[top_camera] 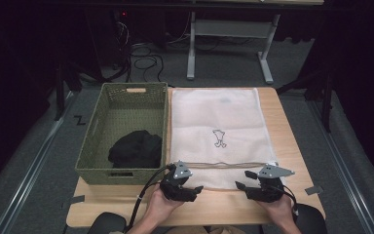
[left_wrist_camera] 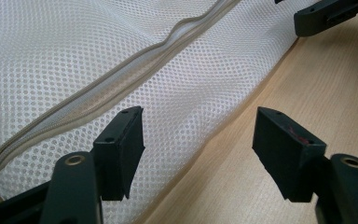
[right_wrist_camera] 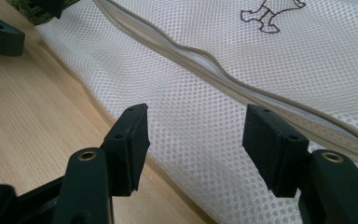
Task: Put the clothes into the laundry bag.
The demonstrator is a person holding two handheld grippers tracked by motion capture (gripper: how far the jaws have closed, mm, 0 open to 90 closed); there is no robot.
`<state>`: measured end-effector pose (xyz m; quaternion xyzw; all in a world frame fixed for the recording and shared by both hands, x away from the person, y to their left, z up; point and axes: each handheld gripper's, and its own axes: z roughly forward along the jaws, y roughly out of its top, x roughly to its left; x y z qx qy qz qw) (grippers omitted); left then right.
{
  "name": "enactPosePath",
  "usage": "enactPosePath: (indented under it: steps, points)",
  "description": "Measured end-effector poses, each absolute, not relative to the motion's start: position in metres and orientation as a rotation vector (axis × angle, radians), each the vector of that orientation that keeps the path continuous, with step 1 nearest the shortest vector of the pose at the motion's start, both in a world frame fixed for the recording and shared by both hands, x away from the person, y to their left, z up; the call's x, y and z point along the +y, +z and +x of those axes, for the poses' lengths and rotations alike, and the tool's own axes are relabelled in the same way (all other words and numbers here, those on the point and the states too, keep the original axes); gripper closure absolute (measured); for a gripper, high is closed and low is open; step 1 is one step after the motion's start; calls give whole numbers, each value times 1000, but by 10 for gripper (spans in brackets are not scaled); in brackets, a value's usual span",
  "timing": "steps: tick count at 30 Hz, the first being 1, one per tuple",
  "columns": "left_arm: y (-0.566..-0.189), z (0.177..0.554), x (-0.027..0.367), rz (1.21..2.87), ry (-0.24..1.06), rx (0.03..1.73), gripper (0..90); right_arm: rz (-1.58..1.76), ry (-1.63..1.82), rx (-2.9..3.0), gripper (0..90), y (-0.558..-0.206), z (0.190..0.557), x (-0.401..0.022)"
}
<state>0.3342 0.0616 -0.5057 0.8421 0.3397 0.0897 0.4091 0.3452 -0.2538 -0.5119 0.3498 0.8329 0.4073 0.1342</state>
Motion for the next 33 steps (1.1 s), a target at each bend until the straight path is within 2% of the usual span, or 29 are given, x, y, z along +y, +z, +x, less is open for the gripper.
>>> enactPosePath:
  steps: [15, 20, 33]
  points:
    - [-504, 332, 61, 2115, 234, 850, 341, 1019, 1176, 2422, 419, -512, 346, -255]
    - [-502, 326, 58, 2125, 302, 817, 353, 1005, 1176, 2425, 420, -512, 346, -254]
    - [-494, 328, 60, 2065, 197, 839, 344, 1029, 1170, 2426, 422, -514, 348, -255]
